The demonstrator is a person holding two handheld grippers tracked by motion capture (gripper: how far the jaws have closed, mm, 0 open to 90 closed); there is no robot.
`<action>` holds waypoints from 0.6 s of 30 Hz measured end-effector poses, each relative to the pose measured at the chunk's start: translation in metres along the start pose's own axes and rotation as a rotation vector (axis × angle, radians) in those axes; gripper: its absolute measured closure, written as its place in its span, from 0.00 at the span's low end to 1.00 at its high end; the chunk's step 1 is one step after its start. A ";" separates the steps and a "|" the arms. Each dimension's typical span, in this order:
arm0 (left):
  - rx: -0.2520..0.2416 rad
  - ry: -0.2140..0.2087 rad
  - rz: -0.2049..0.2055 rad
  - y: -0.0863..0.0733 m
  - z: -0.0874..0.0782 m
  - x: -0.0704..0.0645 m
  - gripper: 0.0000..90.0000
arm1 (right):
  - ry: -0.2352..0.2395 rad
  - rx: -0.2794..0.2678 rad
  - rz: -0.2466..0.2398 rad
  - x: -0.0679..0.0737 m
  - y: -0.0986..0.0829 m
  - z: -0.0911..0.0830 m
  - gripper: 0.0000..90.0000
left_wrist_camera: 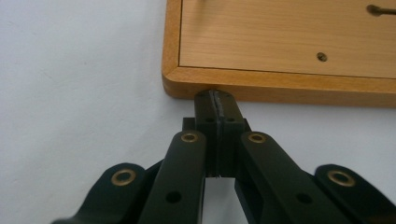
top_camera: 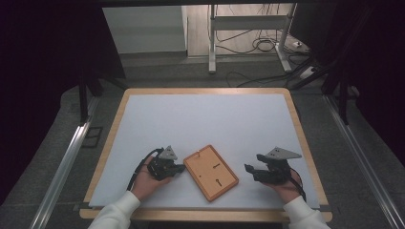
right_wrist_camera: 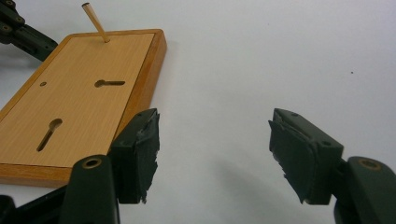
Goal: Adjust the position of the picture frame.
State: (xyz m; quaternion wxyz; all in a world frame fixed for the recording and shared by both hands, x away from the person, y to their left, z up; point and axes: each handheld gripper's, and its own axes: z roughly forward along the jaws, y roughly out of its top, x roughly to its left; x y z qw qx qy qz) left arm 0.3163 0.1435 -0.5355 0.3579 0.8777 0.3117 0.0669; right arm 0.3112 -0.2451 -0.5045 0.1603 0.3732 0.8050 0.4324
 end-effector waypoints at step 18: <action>0.006 0.017 -0.030 0.018 0.012 0.013 1.00 | 0.012 0.012 -0.016 0.001 0.000 0.003 0.37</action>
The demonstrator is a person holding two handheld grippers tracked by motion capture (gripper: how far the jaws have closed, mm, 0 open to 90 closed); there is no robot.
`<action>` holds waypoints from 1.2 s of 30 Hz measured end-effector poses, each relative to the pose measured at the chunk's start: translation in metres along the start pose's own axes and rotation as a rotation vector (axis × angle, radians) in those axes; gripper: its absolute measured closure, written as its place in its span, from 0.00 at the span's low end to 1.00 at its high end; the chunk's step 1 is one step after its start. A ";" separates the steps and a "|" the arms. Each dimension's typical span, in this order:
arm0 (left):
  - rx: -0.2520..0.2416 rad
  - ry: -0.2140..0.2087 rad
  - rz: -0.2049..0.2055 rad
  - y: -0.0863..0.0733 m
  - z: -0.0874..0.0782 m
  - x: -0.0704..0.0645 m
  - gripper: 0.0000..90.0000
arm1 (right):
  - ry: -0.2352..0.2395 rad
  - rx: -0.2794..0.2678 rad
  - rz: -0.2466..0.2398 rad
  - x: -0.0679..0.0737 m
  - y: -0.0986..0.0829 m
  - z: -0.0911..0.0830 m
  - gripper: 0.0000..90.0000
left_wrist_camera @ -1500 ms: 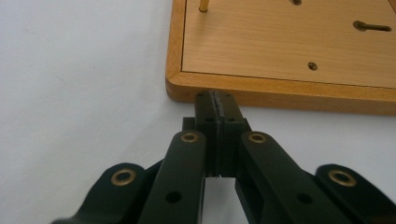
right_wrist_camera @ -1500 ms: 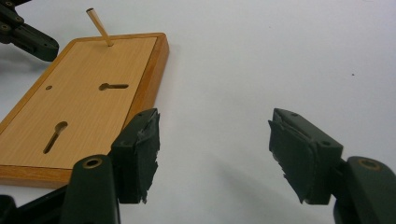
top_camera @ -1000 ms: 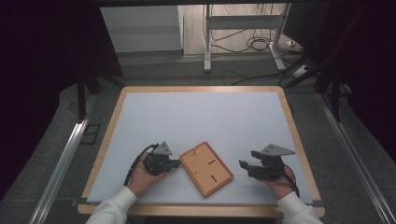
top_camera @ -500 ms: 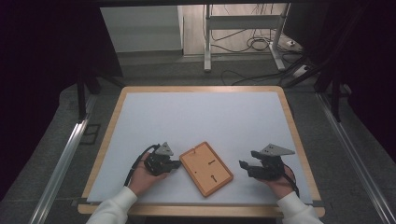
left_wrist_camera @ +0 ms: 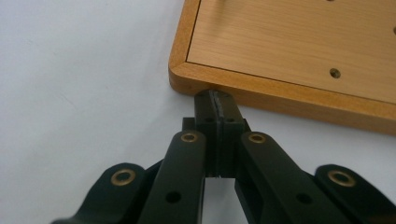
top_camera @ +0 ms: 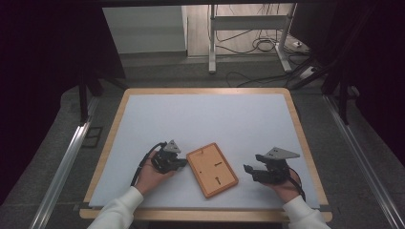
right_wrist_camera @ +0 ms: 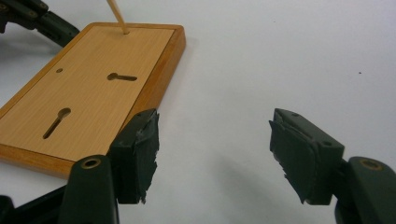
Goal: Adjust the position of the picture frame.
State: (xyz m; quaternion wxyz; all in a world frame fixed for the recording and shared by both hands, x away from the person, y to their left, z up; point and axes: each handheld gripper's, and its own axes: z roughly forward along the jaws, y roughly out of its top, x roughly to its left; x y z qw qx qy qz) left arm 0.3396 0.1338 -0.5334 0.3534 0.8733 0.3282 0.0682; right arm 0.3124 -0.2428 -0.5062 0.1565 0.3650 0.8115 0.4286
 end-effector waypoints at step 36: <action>-0.100 0.073 -0.005 0.004 -0.015 0.009 0.61 | 0.014 0.054 -0.055 0.000 -0.004 -0.002 0.42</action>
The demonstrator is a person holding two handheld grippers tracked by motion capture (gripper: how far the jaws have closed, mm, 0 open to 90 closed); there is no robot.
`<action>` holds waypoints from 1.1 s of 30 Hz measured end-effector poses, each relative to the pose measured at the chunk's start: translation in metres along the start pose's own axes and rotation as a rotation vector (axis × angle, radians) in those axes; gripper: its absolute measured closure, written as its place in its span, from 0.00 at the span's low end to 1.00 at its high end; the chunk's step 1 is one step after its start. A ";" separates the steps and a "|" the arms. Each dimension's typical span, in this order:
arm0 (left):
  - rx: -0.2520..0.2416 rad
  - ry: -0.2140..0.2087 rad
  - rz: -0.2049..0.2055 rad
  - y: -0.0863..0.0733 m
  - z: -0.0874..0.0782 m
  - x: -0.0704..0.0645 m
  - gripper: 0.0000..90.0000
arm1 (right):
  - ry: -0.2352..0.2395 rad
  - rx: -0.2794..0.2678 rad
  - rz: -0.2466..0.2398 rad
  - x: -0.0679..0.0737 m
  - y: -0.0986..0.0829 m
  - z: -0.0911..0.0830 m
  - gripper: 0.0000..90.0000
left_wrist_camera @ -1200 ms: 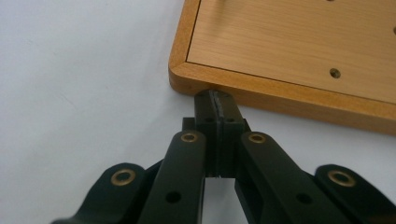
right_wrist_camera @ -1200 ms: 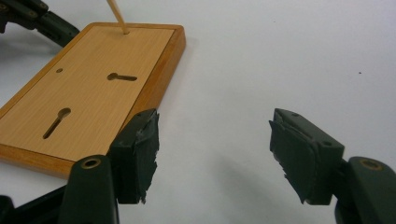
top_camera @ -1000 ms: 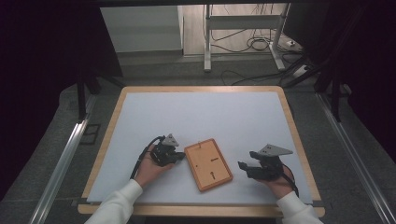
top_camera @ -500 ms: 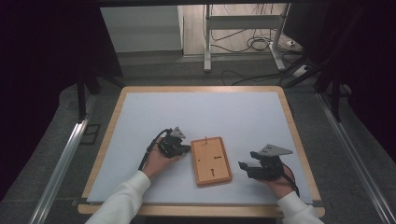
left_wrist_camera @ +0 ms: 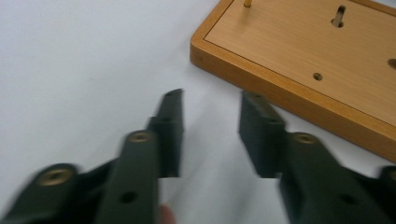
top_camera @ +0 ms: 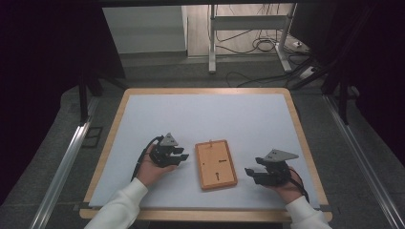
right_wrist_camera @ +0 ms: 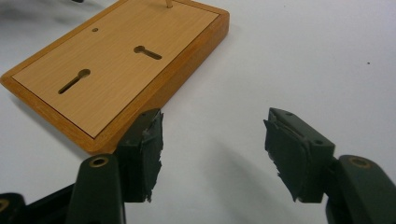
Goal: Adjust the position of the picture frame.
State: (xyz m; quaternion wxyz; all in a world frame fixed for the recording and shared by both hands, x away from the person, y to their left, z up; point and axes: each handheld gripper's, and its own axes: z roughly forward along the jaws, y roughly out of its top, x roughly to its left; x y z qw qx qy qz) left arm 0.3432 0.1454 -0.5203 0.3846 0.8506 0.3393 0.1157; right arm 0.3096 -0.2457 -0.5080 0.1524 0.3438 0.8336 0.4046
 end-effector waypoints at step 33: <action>-0.021 -0.010 -0.068 -0.014 -0.016 0.001 0.36 | 0.146 0.184 -0.203 0.030 0.005 0.026 1.00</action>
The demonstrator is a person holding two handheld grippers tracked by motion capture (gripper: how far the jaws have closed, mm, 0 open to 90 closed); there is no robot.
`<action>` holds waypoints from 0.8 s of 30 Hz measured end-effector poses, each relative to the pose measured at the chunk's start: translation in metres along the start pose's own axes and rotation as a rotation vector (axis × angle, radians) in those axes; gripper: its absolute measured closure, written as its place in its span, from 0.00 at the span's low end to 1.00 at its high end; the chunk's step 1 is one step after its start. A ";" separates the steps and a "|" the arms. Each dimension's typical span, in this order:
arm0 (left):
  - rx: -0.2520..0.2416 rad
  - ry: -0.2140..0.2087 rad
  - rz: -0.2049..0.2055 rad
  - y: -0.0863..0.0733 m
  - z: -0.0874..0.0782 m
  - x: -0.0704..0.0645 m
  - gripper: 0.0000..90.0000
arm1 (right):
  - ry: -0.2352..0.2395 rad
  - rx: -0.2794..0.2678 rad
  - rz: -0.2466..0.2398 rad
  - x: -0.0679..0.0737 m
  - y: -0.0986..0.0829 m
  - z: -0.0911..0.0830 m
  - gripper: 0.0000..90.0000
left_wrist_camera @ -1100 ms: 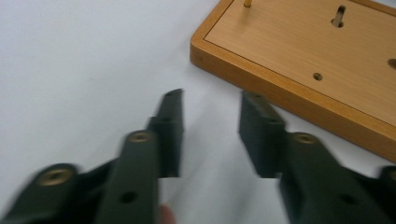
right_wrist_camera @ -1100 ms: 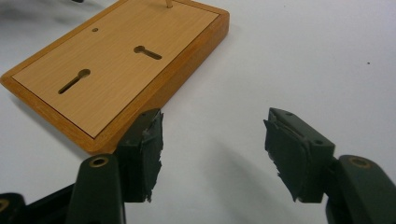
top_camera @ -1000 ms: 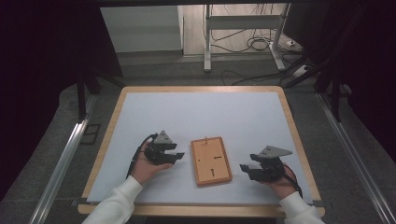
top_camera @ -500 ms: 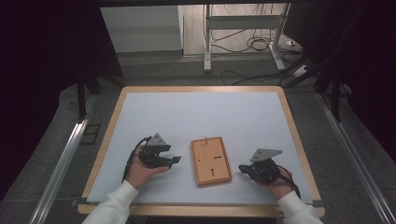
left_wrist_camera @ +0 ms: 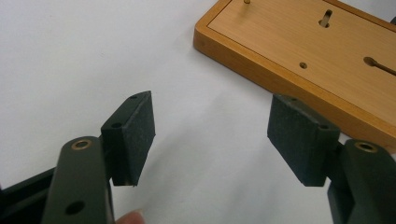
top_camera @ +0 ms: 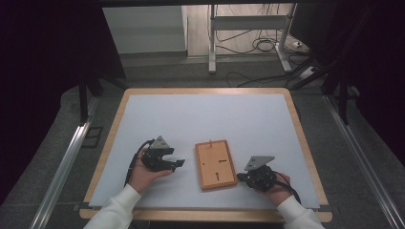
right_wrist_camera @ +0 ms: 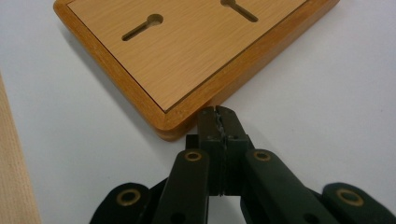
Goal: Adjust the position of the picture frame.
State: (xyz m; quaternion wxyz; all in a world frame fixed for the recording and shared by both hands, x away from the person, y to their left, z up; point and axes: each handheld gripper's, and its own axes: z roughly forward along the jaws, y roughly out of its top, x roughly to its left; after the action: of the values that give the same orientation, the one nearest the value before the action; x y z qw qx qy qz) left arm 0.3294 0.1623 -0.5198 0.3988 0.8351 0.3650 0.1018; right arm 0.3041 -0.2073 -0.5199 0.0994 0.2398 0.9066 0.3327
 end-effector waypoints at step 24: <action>0.007 0.003 0.001 -0.001 0.001 0.002 0.35 | 0.042 -0.016 -0.043 0.024 0.010 0.011 1.00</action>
State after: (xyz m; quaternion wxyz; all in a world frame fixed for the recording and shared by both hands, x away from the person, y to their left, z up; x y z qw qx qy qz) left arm 0.3309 0.1635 -0.5211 0.3951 0.8366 0.3656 0.1017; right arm 0.2903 -0.1828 -0.5223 0.0895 0.2122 0.9108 0.3427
